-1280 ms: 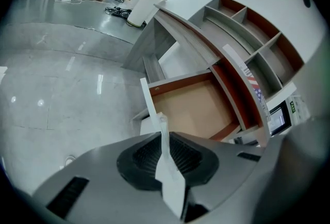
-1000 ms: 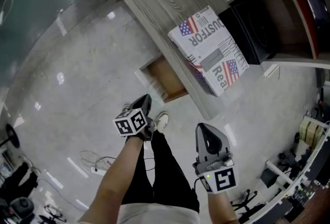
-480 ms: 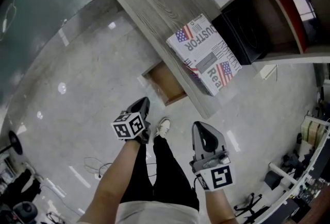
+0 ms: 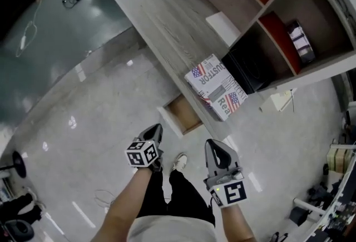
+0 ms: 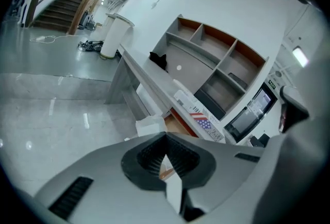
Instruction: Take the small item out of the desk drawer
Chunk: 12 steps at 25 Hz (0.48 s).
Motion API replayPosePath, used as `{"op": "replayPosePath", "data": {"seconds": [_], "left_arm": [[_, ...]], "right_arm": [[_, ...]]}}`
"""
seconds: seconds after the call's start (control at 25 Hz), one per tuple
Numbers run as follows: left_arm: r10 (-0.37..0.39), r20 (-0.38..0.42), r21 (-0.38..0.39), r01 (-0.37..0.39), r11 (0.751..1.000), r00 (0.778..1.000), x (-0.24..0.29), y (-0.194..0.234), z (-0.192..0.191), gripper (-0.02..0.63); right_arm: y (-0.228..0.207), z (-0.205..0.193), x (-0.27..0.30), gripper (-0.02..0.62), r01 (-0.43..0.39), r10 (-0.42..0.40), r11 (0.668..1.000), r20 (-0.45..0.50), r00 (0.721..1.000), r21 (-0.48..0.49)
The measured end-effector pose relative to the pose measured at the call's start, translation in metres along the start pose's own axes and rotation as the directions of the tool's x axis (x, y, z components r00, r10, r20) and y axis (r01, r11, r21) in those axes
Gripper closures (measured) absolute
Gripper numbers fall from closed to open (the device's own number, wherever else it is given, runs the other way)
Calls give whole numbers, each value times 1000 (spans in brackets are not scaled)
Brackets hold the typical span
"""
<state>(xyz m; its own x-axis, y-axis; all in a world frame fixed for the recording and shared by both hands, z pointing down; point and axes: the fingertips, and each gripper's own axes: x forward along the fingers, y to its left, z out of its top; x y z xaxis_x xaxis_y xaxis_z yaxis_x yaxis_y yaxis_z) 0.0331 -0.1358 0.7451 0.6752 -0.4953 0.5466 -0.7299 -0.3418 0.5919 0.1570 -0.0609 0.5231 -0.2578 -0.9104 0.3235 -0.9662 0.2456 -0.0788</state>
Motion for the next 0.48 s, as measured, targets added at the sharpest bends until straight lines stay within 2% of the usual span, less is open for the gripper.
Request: {"op": "replayPosePath", "data": {"seconds": [0.2,0.48], "left_arm": [[-26,82,87,19,996,996,-39,-29,42,589],[-57,191,219,14,976,980,-94,-63,94,589]], "right_arm": [[10,38,-7,574,-31,33,998,52,998,-57],[22,75,-13,574,-66,76,994,118,990,-86]]}}
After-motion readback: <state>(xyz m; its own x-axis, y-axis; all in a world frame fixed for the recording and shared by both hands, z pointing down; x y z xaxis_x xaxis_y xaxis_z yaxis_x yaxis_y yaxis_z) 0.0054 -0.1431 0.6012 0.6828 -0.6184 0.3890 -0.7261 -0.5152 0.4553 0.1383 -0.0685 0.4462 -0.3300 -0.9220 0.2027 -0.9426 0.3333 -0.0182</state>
